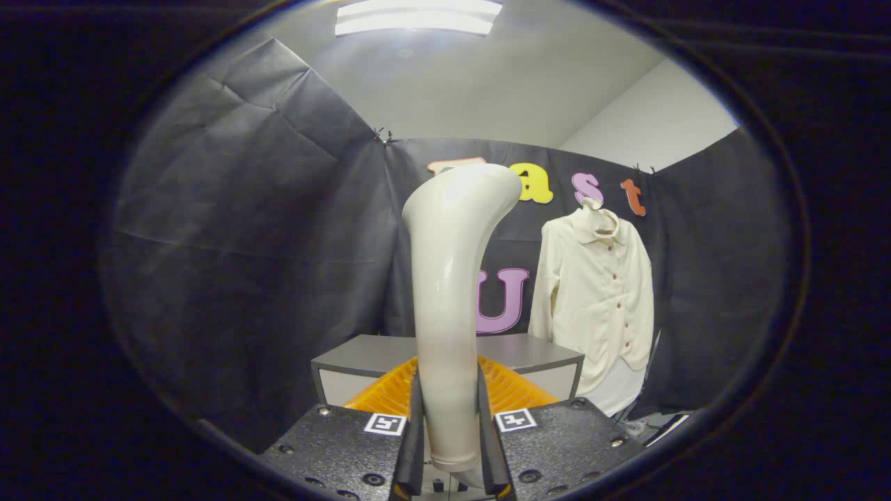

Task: Iron the clothes twice with a garment steamer, once on the left side and once on the right side.

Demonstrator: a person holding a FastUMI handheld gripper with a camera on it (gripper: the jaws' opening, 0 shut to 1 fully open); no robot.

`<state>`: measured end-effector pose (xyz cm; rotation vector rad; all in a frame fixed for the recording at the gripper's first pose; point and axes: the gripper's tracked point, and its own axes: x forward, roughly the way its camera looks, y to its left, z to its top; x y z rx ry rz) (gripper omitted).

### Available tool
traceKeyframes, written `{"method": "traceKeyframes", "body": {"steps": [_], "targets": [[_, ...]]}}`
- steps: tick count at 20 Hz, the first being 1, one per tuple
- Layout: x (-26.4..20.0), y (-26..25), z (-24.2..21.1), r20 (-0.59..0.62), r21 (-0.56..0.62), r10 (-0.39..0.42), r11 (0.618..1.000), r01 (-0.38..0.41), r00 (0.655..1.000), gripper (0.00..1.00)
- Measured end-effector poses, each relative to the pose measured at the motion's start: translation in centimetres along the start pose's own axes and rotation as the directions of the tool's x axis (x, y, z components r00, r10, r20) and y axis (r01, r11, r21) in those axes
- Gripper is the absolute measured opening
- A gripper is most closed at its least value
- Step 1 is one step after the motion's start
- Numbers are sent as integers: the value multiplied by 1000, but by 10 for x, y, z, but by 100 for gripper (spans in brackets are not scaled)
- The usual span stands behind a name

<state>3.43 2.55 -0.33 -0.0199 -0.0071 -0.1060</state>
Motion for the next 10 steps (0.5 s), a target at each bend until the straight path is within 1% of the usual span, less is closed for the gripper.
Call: {"method": "traceKeyframes", "body": {"steps": [3,10], "targets": [[-4,-1,1,1,23,2,1000,-2,1000,32],[-3,-8,-4,-13,28,-4,1000,4,1000,32]]}}
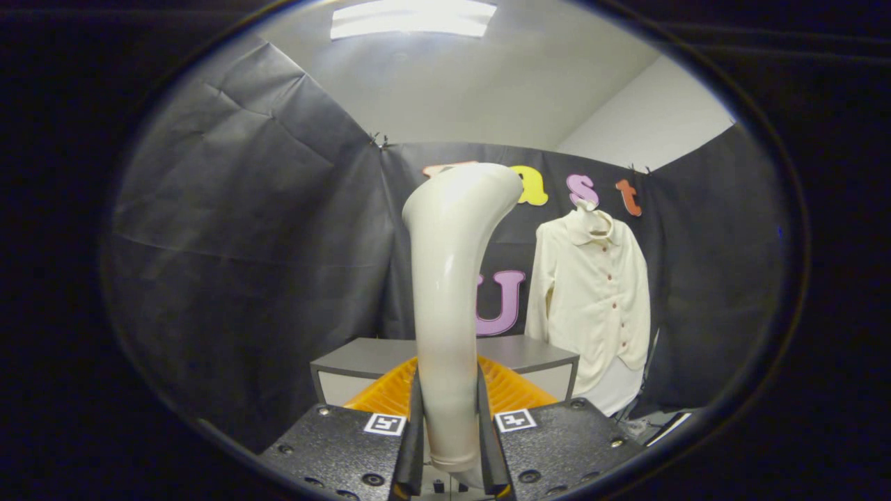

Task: Iron the clothes twice with a garment steamer, once on the left side and once on the right side.

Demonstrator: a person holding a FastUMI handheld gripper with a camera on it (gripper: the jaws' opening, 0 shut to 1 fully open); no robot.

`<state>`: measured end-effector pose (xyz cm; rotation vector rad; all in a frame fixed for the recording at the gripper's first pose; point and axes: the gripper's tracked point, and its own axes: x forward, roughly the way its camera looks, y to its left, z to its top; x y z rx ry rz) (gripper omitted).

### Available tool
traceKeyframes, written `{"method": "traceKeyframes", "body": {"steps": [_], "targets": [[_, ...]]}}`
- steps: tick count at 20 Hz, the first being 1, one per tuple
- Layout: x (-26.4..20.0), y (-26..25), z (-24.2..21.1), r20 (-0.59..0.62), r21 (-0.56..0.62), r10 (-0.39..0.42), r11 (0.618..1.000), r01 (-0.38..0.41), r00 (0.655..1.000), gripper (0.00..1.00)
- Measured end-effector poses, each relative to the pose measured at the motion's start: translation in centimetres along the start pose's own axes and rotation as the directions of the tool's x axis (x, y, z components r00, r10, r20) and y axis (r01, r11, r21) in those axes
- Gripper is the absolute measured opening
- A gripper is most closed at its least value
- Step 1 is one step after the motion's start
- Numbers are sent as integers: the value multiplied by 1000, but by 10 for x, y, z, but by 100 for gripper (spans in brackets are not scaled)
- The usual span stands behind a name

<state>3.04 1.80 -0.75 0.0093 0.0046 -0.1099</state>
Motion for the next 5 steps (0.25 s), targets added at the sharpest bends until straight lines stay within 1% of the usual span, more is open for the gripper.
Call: {"method": "traceKeyframes", "body": {"steps": [5], "targets": [[0,-4,-2,-10,24,-5,1000,5,1000,32]]}}
